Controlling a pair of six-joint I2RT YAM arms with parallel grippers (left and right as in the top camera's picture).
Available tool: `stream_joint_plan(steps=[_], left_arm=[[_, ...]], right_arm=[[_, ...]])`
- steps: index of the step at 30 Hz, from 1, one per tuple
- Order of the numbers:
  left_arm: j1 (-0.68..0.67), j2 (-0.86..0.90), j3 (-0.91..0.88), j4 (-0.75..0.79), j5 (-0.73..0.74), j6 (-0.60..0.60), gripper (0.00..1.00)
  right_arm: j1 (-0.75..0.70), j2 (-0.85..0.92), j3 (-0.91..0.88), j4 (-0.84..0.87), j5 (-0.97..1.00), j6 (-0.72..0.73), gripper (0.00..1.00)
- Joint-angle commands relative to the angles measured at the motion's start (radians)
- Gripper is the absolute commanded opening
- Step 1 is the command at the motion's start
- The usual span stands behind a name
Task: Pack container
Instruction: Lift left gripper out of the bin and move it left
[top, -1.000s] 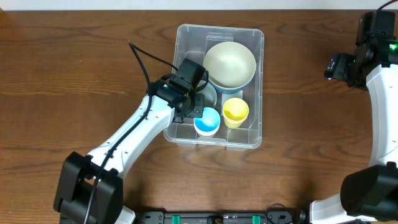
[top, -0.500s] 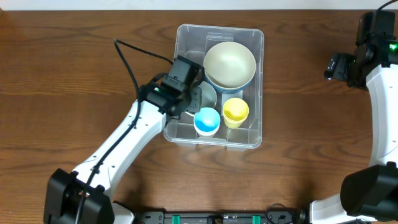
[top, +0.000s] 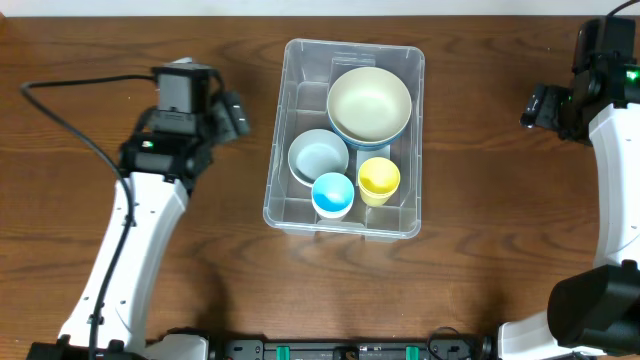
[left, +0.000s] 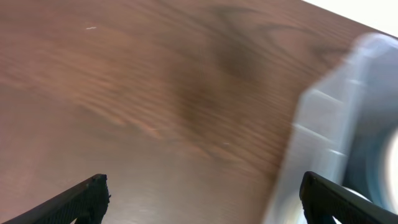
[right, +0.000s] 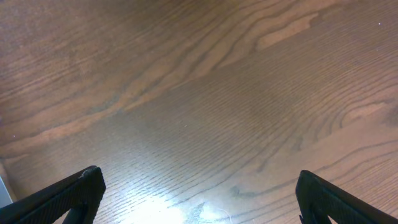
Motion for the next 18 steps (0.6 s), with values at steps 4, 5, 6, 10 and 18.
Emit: stream_joint_plan(steps=[4, 5, 6, 10, 18], left_arm=[[0.063, 0.0, 0.007, -0.005, -0.03, -0.007, 0.98], [0.065, 0.0, 0.007, -0.005, -0.03, -0.007, 0.98], [0.065, 0.0, 0.007, -0.005, -0.03, -0.007, 0.98], [0.065, 0.0, 0.007, -0.005, -0.03, -0.007, 0.98], [0.064, 0.0, 0.007, -0.005, -0.03, -0.007, 0.98]], right_arm=[[-0.005, -0.016, 0.013, 0.0, 0.001, 0.016, 0.99], [-0.005, -0.016, 0.013, 0.0, 0.001, 0.016, 0.99], [-0.005, -0.016, 0.013, 0.0, 0.001, 0.016, 0.99], [-0.005, -0.016, 0.013, 0.0, 0.001, 0.016, 0.99], [-0.005, -0.016, 0.013, 0.0, 0.001, 0.016, 0.99]])
